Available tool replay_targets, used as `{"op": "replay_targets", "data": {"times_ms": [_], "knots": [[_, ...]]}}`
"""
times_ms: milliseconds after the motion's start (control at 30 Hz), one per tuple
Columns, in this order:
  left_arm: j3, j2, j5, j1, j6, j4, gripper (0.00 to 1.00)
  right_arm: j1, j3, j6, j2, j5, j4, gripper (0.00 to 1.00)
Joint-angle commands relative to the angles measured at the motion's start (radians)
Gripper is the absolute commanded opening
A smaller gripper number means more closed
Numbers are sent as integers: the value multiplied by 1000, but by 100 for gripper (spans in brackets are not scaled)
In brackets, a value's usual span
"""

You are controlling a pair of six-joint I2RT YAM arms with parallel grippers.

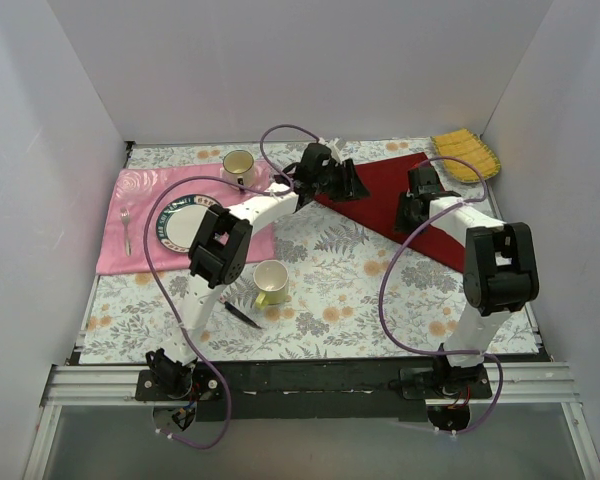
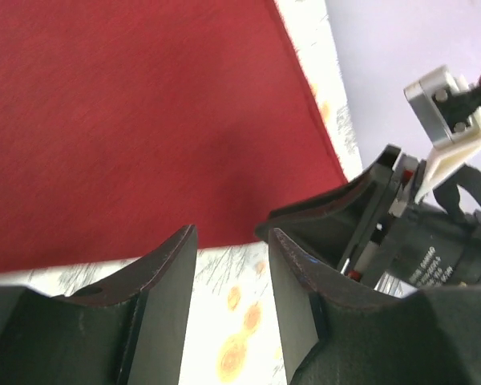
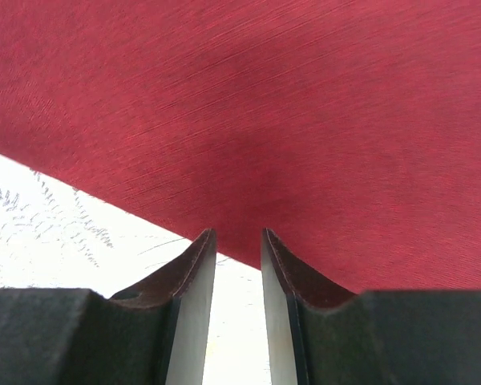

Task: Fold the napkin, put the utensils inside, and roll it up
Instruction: Fold the napkin, then grab a utensil with the left arm

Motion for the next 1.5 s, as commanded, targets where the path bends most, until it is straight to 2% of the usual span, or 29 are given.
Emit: {"op": "replay_targets", "data": {"times_ms": [0, 267, 433, 600, 767, 833, 867, 900, 967, 1000, 1033, 1100, 1133, 1167, 1200, 1267, 1333, 1400, 1467], "knots": [[59, 54, -36, 2, 39, -71, 40, -50, -32, 3, -64, 46, 10, 37], [24, 71, -178, 22, 184, -166, 40, -119, -132, -29, -108, 133, 9, 37], [79, 65, -270, 20, 290, -246, 42, -124, -161, -46, -145, 216, -22, 37], [208, 13, -191, 22, 227, -344, 46, -79, -143, -72, -213, 253, -54, 38], [253, -174, -146, 20, 146, -370, 55, 27, -93, -110, -337, 155, -57, 50], [184, -260, -180, 22, 146, -374, 57, 66, -98, -112, -390, 85, -47, 53], [147, -356, -206, 22, 147, -382, 59, 77, -110, -112, -406, 66, -34, 55], [49, -405, -230, 22, 149, -387, 61, 86, -119, -109, -420, 40, -30, 56], [-51, -510, -339, 23, 149, -431, 66, 106, -129, -104, -449, 22, -31, 57], [-112, -609, -394, 23, 133, -454, 67, 111, -129, -106, -457, 12, -37, 57], [-222, -671, -528, 25, 124, -480, 68, 122, -129, -109, -469, 3, -40, 57], [-342, -839, -669, 34, 72, -581, 75, 134, -136, -118, -486, -12, -31, 57], [-455, -895, -730, 36, 49, -615, 78, 137, -141, -122, -500, -18, -31, 57], [-506, -945, -829, 39, 28, -682, 82, 137, -146, -125, -509, -25, -25, 57], [-549, -1058, -865, 40, 0, -722, 85, 140, -159, -125, -518, -40, -10, 57], [-663, -1160, -934, 45, -116, -839, 84, 143, -178, -125, -539, -60, 7, 57], [-767, -1290, -942, 49, -246, -897, 84, 146, -204, -122, -555, -84, 27, 57], [-835, -1349, -950, 51, -345, -980, 84, 151, -222, -119, -564, -91, 36, 57], [-937, -1404, -949, 53, -475, -1043, 92, 153, -244, -116, -582, -121, 52, 57]]}}
